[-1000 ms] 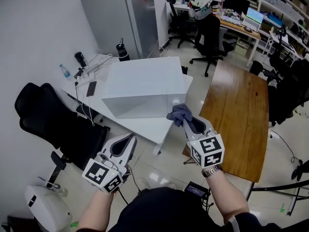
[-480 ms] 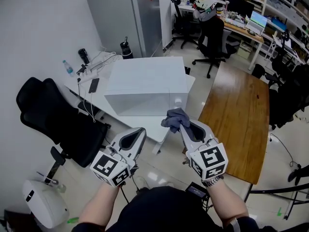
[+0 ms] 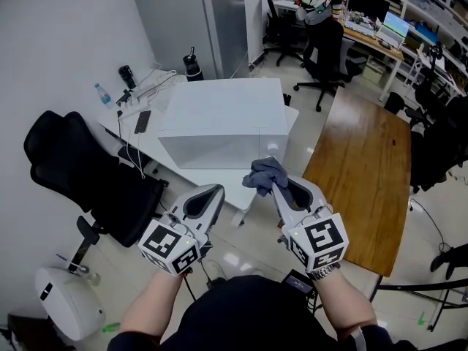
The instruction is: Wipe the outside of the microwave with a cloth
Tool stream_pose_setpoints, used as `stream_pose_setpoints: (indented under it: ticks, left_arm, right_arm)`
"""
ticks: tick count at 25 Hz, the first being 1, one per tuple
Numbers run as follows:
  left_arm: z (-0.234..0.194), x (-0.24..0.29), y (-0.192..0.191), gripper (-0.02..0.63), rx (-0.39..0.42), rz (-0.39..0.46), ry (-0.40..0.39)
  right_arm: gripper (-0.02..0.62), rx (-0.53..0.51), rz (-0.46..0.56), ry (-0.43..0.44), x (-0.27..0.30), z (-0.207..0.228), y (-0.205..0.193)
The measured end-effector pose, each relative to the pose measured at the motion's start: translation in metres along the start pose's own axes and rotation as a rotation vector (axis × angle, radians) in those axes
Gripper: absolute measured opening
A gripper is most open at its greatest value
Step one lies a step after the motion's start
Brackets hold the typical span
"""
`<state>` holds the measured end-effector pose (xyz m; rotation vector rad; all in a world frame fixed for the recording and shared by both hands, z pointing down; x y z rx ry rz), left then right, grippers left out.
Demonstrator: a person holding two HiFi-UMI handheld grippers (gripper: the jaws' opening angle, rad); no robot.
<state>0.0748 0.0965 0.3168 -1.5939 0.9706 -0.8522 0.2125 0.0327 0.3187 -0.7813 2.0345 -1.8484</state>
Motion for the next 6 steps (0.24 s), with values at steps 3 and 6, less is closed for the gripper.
stream_pose_setpoints:
  ticks: [3,6]
  left_arm:
    - [-0.0028,0.0012,0.0002,0.005,-0.004,-0.004,0.002]
    - [-0.0062,0.0024,0.0004,0.005,-0.002,-0.006,0.002]
  right_arm:
    - [0.066,-0.003,0.001,0.004,0.0030,-0.0004,0.0014]
    - [0.066,-0.007,0.002,0.006,0.0060,-0.0003,0.0033]
Point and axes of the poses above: the fingertips, and each gripper's own axes: x forward along the fingers, z to its right, y out of its top, the point moved 3 cm from there along -x, backward along the fingers, and after that the axes turned 7 degrees about -x, right-handed, at the moved point
